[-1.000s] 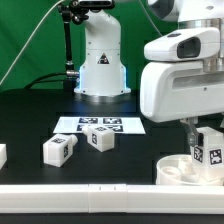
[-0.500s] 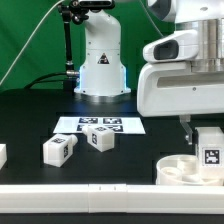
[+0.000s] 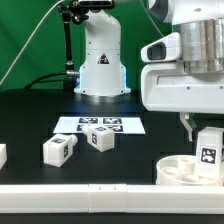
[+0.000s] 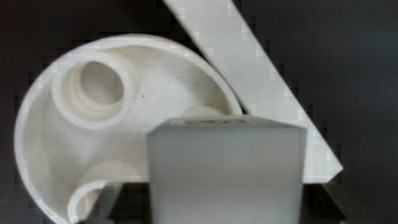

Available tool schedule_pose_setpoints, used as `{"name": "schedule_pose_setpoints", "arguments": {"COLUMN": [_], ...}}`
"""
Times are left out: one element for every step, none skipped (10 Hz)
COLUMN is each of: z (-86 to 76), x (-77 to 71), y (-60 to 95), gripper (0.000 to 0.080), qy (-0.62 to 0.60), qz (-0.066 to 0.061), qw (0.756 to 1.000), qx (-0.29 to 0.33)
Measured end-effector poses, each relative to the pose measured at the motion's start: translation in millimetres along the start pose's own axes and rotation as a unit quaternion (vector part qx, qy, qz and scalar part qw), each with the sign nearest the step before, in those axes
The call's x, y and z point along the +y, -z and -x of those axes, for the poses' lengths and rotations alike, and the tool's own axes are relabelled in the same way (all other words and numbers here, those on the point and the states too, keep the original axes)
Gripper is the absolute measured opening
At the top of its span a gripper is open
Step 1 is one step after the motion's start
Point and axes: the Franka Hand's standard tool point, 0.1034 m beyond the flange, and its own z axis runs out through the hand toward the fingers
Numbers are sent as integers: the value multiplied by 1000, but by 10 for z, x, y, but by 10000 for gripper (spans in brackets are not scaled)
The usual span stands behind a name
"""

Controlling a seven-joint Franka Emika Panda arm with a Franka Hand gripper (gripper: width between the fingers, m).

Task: Assemble stool

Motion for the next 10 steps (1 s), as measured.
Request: {"name": "schedule_pose_setpoints", "arguments": {"z": [3,6,10,11,10,-15,-25,-43,-52,-40], "x": [-3,-7,-10,-12,-16,-15,-7,-5,12,18], "y": [0,0,0,0,-1,3,4,4,10,15], "gripper": [340,340,340,340,340,340,340,340,340,340], "qy": [-30,-60,-93,-105,-154,-209,-253,-302,-361,-405], "qz": [-1,-2,-4,-5,-10,-25,-35,-49,-67,-77], "qw": [1000,998,996,994,988,978,967,952,930,911], "qx": [-1,-2,-5,-5,-9,-13,-19,-22,-22,-25]}}
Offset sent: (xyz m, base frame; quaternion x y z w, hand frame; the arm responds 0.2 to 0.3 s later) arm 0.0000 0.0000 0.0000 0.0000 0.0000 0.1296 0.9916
